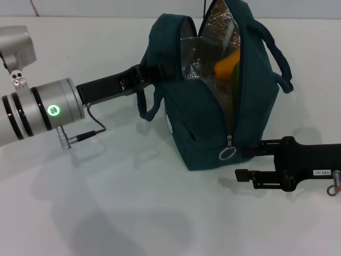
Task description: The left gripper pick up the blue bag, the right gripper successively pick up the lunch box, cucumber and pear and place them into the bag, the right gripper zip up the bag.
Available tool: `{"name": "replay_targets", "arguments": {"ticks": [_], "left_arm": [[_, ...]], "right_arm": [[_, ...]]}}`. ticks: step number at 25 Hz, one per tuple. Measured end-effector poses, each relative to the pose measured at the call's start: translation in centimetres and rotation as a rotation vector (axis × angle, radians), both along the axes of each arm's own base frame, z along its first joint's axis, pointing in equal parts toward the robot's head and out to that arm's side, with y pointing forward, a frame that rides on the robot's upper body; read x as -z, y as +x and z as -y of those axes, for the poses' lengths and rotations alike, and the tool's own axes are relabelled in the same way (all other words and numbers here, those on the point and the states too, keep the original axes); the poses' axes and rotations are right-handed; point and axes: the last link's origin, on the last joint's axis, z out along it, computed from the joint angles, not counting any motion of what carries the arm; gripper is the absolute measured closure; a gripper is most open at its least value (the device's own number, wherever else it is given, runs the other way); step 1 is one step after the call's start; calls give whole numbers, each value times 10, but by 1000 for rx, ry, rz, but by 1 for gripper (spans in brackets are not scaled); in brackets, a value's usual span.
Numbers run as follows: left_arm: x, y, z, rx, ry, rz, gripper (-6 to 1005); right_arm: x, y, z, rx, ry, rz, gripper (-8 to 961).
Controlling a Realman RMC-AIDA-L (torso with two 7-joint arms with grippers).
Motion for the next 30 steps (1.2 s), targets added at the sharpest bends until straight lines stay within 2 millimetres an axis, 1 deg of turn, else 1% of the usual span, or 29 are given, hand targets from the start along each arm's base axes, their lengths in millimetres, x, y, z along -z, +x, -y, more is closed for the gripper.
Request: {"name": "replay_targets", "arguments": {"ticks": [10, 17, 27, 30], "left_arm": [[1, 0, 0, 3, 0, 0, 958], [1, 0, 1, 3, -1, 1, 957], [0, 0, 0, 3, 2, 1, 958], [-1, -2, 1, -5, 11, 2, 957]], "right_arm": [[10, -1, -2, 16, 6, -12, 391], [8, -1, -2, 28, 16, -33, 395], [9, -4, -6, 28, 44, -47, 400], [8, -3, -6, 36, 51, -60, 402]]}}
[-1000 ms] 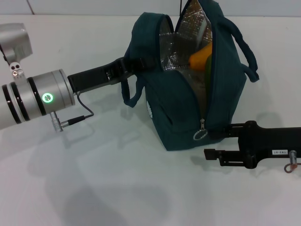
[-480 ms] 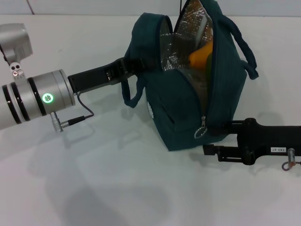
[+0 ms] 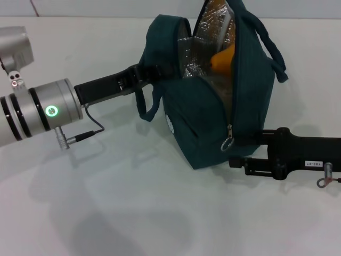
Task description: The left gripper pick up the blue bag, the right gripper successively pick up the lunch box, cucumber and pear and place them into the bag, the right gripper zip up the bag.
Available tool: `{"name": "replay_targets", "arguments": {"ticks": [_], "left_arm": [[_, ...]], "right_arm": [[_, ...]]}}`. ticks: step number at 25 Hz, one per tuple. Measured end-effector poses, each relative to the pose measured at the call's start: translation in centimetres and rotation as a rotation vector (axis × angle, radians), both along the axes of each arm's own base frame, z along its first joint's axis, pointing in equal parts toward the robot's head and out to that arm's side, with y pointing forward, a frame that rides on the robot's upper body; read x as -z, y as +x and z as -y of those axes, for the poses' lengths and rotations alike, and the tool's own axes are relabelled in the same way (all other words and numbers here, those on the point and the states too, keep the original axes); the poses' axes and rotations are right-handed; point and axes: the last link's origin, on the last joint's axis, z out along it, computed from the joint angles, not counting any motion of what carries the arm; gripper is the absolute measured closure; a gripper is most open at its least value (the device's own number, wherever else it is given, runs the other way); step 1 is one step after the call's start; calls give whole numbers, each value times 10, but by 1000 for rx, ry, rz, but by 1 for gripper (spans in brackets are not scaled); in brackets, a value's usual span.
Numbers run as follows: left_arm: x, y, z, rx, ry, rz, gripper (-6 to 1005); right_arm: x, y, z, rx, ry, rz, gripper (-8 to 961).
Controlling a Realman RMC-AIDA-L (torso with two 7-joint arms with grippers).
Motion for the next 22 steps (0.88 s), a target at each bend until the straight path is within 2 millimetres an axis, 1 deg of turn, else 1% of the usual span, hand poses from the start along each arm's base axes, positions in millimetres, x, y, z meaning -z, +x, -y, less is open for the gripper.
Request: {"name": "replay_targets", "arguments": {"ticks": [14, 22], "left_arm": [[-1, -2, 2, -3, 2, 2, 957], [0, -2, 2, -1, 2, 2, 958]], "right_arm": [[-3, 5, 1, 23, 13, -6, 410], [4, 1, -1, 15, 3, 8, 415]]}}
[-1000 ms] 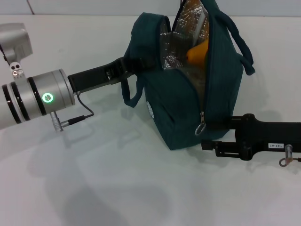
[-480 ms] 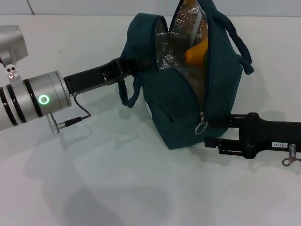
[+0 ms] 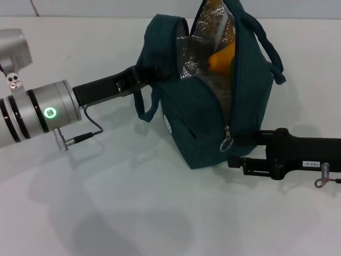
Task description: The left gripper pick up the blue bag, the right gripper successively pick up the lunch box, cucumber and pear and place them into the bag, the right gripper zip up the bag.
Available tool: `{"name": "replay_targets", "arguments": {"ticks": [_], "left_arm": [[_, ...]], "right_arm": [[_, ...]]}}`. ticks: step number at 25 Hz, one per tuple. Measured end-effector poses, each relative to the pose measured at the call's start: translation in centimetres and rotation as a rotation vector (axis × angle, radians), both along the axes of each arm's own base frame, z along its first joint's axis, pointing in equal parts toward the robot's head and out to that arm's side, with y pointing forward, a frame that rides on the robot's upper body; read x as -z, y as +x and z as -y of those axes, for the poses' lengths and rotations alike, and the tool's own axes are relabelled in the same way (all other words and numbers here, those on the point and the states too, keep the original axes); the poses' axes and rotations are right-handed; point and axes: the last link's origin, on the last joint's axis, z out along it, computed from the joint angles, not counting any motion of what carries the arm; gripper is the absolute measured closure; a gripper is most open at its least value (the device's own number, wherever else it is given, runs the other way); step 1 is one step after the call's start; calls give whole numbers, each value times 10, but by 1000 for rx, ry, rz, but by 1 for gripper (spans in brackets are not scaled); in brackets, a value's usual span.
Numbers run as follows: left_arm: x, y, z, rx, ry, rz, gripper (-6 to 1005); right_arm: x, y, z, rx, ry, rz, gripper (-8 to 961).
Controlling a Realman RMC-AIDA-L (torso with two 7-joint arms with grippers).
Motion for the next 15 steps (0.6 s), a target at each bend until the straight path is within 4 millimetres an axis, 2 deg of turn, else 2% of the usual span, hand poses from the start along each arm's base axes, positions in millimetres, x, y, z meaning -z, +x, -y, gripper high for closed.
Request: {"name": "replay_targets", "arguments": {"ticks": [9, 15], "left_arm": [[0, 2, -1, 4, 0, 0, 957], [0, -1, 1, -3, 0, 0, 957]], "right_arm": [[11, -10, -2, -26, -23, 7, 420], [6, -3, 0, 0, 1, -4, 423]]}}
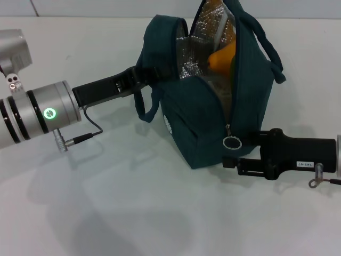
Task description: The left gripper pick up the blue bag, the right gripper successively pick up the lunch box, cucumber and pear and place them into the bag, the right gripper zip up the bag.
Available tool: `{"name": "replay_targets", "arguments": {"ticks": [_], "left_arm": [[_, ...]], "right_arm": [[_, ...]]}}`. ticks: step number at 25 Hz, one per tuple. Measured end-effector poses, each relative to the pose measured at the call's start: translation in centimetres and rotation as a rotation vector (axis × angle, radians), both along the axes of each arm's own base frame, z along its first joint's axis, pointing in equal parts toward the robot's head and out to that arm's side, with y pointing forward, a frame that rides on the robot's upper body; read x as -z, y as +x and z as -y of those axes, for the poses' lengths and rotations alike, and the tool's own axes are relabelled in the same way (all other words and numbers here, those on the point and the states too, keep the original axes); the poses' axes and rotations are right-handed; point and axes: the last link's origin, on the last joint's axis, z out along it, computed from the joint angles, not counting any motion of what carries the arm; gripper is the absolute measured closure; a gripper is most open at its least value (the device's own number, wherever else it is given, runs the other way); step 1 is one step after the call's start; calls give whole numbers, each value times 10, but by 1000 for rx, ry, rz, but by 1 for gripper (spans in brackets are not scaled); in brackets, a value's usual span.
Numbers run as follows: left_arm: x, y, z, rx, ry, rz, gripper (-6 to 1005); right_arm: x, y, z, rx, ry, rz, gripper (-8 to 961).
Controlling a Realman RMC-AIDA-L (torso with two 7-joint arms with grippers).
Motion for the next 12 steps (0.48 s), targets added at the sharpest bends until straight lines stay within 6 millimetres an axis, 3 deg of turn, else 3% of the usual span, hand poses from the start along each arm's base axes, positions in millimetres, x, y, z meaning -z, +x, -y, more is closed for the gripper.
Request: {"name": "replay_targets", "arguments": {"ticks": [12], "left_arm": [[-1, 0, -1, 1, 1, 0, 958]], "right_arm": [[-1, 3, -2, 19, 21, 4, 430]]}}
